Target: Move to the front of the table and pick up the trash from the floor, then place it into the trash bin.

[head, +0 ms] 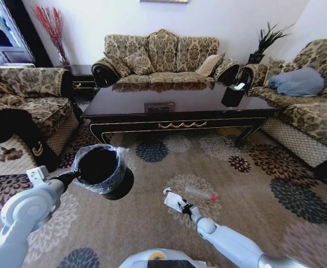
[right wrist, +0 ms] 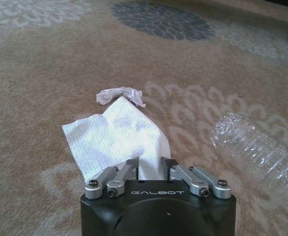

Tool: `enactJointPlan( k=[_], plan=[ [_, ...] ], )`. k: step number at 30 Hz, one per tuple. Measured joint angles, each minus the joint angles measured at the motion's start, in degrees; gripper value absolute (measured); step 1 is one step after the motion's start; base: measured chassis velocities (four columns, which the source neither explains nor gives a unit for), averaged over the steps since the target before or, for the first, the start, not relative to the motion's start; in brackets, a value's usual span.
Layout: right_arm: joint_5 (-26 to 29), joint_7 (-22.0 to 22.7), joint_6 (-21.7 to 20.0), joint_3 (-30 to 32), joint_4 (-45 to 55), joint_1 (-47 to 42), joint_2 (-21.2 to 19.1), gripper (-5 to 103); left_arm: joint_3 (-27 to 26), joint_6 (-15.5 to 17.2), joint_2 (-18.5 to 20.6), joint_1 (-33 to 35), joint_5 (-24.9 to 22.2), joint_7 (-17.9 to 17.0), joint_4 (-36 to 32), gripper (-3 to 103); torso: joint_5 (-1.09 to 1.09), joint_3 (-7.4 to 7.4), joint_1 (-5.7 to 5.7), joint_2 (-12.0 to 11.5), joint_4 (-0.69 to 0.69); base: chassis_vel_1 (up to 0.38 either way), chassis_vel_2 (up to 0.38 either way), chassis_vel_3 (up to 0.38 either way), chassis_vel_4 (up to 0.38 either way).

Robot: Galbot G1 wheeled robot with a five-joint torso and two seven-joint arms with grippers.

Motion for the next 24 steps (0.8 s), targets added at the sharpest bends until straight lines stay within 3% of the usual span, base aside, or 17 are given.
enactJointPlan(
  k=[4,6,8,14,24],
  plan=[
    [-0.92,-1.26,1.54,1.27,0.80,-0.56,-0.64,9,-0.02,-0.02,0.01,0.13,0.03,0.00,-0.22,4,0.00,0.00,0.00,0.00,0.00,0.000,0.000,0.000,0.000],
    [-1.05,-1.47,1.65,1.54,0.95,-0.65,-0.78,9,-0.03,-0.03,0.02,0.16,0.03,0.00,-0.25,4,0.00,0.00,0.00,0.00,0.00,0.000,0.000,0.000,0.000],
    [-1.57,-2.14,2.07,2.65,1.61,-1.04,-1.44,2,-0.14,-0.05,0.06,0.36,0.04,0.00,-0.44,4,0.00,0.00,0.00,0.00,0.00,0.000,0.000,0.000,0.000],
    [-2.75,-3.80,3.09,4.43,3.95,-2.16,-2.64,0,-0.56,-0.09,0.12,0.83,0.05,0.00,-0.82,4,0.00,0.00,0.00,0.00,0.00,0.000,0.000,0.000,0.000],
    [-7.57,-9.09,7.36,12.96,11.93,-3.24,-5.17,0,-0.76,-0.14,-0.92,2.44,0.69,0.00,-1.93,4,0.00,0.00,0.00,0.00,0.00,0.000,0.000,0.000,0.000]
  ],
)
